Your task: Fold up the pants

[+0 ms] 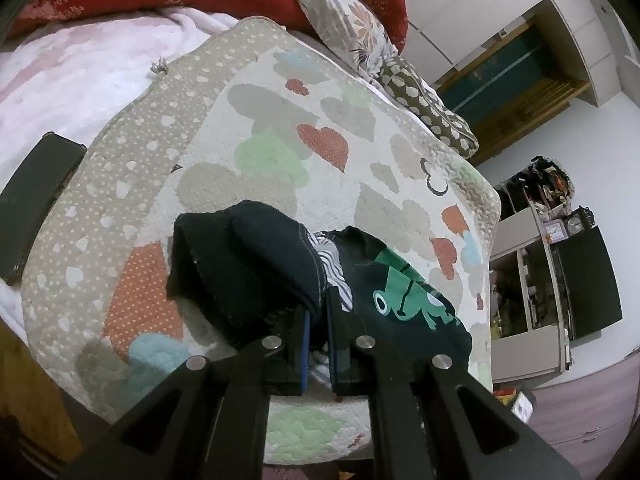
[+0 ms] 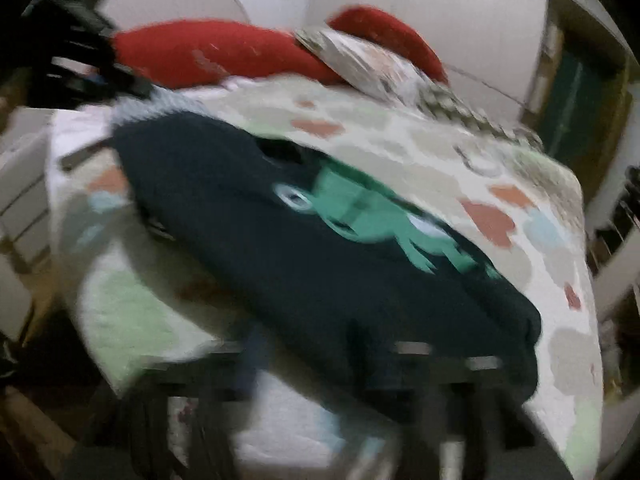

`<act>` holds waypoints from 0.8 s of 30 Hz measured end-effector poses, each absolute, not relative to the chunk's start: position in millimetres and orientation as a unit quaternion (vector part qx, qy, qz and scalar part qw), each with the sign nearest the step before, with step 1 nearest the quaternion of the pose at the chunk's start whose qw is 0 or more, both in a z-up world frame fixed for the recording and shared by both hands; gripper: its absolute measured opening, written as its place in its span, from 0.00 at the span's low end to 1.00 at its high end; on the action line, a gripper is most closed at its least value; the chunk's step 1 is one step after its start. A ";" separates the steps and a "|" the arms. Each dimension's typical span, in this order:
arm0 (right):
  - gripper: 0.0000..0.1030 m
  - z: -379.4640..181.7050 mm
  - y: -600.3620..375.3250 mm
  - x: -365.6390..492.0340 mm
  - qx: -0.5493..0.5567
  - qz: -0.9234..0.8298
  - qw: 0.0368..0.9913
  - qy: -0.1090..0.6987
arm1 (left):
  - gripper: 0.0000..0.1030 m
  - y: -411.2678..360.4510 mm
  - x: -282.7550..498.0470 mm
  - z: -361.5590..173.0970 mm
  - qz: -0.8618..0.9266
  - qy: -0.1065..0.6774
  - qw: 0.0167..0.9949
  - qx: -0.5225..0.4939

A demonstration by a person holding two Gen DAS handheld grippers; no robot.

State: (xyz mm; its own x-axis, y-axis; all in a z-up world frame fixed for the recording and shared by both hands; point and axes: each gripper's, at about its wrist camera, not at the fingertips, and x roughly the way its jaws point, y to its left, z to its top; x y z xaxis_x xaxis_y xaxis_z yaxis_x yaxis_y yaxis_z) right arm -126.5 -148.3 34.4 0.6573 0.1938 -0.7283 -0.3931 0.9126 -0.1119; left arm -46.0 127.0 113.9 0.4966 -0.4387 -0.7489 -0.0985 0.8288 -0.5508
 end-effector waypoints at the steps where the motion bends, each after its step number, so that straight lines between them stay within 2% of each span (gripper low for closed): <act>1: 0.03 32.6 -154.6 -121.8 -0.115 0.160 0.897 0.396 | 0.06 126.6 -45.9 113.8 -0.106 0.493 0.819 -0.275; 3: 0.03 40.0 -168.9 -118.7 -0.074 0.165 0.898 0.401 | 0.06 125.0 -44.3 114.5 -0.103 0.492 0.821 -0.273; 9: 0.03 100.9 -184.2 -88.2 -0.067 0.161 0.919 0.353 | 0.06 117.0 -9.8 126.1 -0.092 0.486 0.831 -0.255; 15: 0.04 133.1 -175.2 21.4 -0.105 0.132 0.920 0.352 | 0.08 111.9 84.1 128.8 -0.059 0.482 0.840 -0.243; 16: 0.08 132.4 -174.7 50.6 -0.104 0.118 0.920 0.358 | 0.08 113.1 99.4 124.8 -0.058 0.486 0.835 -0.251; 18: 0.44 126.9 -175.3 92.4 -0.098 0.092 0.915 0.381 | 0.09 116.3 128.0 114.5 -0.051 0.502 0.824 -0.258; 20: 0.56 120.6 -179.2 122.9 -0.093 0.062 0.909 0.402 | 0.10 122.0 140.7 108.9 -0.055 0.509 0.816 -0.269; 24: 0.66 124.5 -194.1 133.0 -0.087 0.041 0.914 0.395 | 0.21 126.1 134.6 114.5 -0.085 0.494 0.820 -0.274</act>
State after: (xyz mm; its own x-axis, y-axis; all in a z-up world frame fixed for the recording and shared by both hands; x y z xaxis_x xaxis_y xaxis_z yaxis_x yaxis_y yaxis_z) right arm 133.0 -194.1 124.5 0.6851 0.0065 -0.7284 -0.1446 0.9813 -0.1272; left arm 134.6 126.1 114.5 0.4967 -0.4109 -0.7645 -0.1317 0.8349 -0.5344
